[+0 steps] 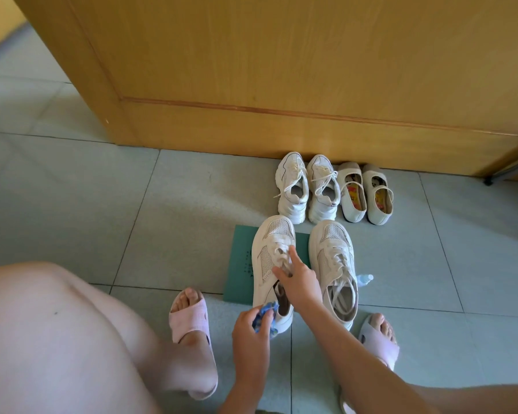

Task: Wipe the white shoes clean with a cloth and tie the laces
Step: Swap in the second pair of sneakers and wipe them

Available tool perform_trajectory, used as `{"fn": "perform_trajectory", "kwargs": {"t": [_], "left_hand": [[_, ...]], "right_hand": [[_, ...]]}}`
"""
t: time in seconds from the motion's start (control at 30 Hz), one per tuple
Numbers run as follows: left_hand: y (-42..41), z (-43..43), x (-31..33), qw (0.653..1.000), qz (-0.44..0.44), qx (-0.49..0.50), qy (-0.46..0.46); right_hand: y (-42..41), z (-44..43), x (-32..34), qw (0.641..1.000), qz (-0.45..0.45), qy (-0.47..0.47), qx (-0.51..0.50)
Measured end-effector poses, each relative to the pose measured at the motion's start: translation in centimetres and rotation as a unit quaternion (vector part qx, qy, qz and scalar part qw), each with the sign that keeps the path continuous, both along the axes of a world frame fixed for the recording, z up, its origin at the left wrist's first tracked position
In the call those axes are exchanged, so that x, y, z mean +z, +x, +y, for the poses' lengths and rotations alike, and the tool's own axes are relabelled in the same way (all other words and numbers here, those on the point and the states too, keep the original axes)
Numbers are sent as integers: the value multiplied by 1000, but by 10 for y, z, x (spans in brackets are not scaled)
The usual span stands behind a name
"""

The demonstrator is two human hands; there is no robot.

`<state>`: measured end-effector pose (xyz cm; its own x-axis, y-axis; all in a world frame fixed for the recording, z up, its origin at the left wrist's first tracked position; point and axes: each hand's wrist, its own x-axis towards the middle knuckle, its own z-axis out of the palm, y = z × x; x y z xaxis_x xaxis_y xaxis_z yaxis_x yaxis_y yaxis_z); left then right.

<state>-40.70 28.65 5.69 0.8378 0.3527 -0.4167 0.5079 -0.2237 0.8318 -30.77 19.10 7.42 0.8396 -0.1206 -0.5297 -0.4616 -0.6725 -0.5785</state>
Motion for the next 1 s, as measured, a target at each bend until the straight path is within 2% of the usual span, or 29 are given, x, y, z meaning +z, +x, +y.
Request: {"fn": "perform_trajectory", "kwargs": {"t": [0.13,0.27,0.37,0.47,0.6,0.73,1.0], "left_hand": [[-9,4,3,1000,15,-15,7],[-18,14,-8,994,74,-68,51],[-16,25,-14,991,118,-33,44],[3,33,-12,994,102,33,20],[49,40,-10,996,47,71,-11],[89,47,-10,999,15,46,-6],[108,58,-34,996,45,-66,37]], "right_hand": [[0,0,5,1000,4,7,9],[-1,-1,8,1000,8,16,4],[-3,-2,9,999,8,28,-17],[-6,-2,9,999,1,12,-33],[-11,-2,10,998,-20,18,-49],[-16,-6,11,998,-26,20,-49],[-22,-13,3,996,-50,3,-78]]}}
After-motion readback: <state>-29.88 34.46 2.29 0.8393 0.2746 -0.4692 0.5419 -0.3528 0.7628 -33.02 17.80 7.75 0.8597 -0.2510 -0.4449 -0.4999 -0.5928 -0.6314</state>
